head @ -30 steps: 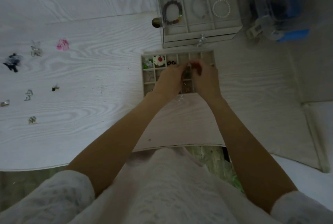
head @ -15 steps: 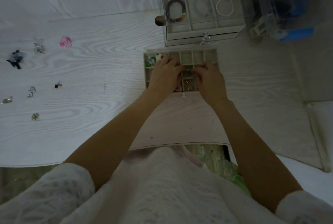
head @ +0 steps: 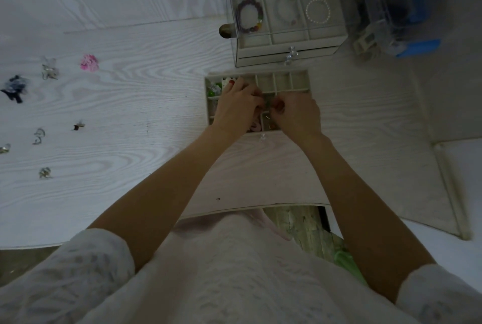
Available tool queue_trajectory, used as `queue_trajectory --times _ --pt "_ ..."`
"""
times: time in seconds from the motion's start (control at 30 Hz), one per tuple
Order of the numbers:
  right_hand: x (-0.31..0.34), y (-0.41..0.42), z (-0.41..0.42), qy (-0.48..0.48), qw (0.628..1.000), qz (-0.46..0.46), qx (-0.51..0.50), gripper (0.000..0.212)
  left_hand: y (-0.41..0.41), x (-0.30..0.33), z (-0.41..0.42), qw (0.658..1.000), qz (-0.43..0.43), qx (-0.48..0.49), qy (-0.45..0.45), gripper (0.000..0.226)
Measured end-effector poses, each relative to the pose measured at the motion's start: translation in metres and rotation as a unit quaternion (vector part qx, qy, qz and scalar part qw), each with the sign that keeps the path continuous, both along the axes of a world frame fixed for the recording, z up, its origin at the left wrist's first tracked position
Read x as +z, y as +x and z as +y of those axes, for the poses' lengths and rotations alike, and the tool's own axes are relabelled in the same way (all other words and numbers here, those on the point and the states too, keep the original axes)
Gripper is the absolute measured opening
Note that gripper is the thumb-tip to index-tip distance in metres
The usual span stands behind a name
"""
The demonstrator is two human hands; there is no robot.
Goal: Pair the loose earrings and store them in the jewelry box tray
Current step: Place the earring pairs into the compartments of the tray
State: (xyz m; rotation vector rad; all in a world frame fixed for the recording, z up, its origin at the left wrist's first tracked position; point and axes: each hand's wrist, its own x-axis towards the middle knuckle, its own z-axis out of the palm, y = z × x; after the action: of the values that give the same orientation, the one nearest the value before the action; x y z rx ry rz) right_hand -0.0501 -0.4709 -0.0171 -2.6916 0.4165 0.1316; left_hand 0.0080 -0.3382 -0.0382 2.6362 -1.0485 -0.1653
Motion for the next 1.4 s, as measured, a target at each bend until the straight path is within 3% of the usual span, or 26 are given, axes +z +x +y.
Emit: queue_trajectory --times 0.27,0.4,0.6,0.73,0.93,1.13,1.23,1.4 --pt "-0.007 0.01 -0.005 -0.003 0.999 0.026 -0.031 0.019 0.0 -0.001 0.001 1.0 -0.01 0.002 -0.016 0.017" --pt "0.004 0.007 0.0 -0.019 0.999 -0.04 -0.017 0.019 -0.002 0.003 0.008 0.997 0.012 0.006 -0.075 0.018" --pt "0.023 0.01 0.06 -0.053 0.978 -0.135 0.148 0.019 -0.015 0.026 0.088 0.97 0.031 0.138 -0.195 0.02" --pt "0.022 0.044 0.13 0.025 0.964 -0.065 0.256 0.026 -0.011 0.026 0.181 0.943 0.054 0.265 -0.195 0.014" --pt "0.002 0.131 0.217 0.163 0.949 0.021 0.268 0.039 0.056 0.011 0.283 0.906 0.106 0.377 -0.159 0.04" --pt "-0.031 0.208 0.286 0.094 0.972 0.029 0.212 0.05 0.143 -0.008 0.299 0.945 0.12 0.3 -0.056 0.057" --pt "-0.041 0.224 0.303 0.023 0.979 0.023 0.203 0.045 0.164 -0.022 0.296 0.957 0.113 0.266 -0.012 0.047" --pt "-0.045 0.223 0.311 0.042 0.981 0.014 0.189 0.028 0.16 -0.024 0.305 0.965 0.08 0.243 -0.061 0.023"
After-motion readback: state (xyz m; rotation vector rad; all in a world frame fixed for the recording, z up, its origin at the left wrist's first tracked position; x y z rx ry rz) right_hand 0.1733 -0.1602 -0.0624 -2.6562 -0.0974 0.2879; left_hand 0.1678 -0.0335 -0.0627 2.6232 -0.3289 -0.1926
